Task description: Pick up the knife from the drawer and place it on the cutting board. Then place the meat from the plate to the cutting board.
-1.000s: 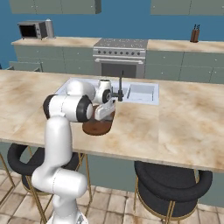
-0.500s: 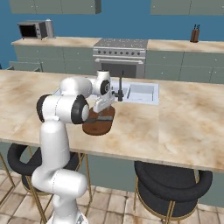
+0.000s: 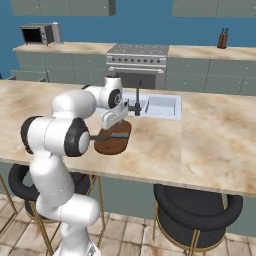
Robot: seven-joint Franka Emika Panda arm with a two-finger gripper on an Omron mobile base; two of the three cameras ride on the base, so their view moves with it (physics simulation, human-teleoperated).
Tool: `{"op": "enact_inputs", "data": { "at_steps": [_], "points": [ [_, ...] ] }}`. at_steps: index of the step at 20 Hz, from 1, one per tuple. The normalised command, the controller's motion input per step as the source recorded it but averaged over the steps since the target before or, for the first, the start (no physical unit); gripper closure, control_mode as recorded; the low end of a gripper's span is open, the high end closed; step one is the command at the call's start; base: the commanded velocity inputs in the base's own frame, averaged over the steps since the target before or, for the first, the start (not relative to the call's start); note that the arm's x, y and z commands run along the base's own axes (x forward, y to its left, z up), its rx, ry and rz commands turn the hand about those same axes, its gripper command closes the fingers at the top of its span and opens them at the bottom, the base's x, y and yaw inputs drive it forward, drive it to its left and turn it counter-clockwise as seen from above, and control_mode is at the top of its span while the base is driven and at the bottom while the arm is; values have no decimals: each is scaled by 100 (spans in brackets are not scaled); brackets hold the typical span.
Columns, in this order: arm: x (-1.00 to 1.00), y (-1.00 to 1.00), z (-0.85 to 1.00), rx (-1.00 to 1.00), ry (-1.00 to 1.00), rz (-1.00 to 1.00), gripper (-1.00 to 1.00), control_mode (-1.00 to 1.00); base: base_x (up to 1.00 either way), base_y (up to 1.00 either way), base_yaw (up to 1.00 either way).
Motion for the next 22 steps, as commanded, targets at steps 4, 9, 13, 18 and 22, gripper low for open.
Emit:
{"op": "enact_inputs", "data": {
  "at_steps": [4, 9, 13, 18, 22],
  "points": [
    [-100, 0, 22, 0, -14, -3, -100, -100, 0, 0, 0],
    [-100, 0, 8, 0, -14, -5, -100, -100, 0, 0, 0],
    [-65, 0, 0, 0, -3, -5, -100, -100, 0, 0, 0],
    [-9, 0, 0, 0, -1, -1, -100, -100, 0, 0, 0],
    [0, 0, 0, 0, 0, 0, -100, 100, -83, -25, -6]
  ]
}}
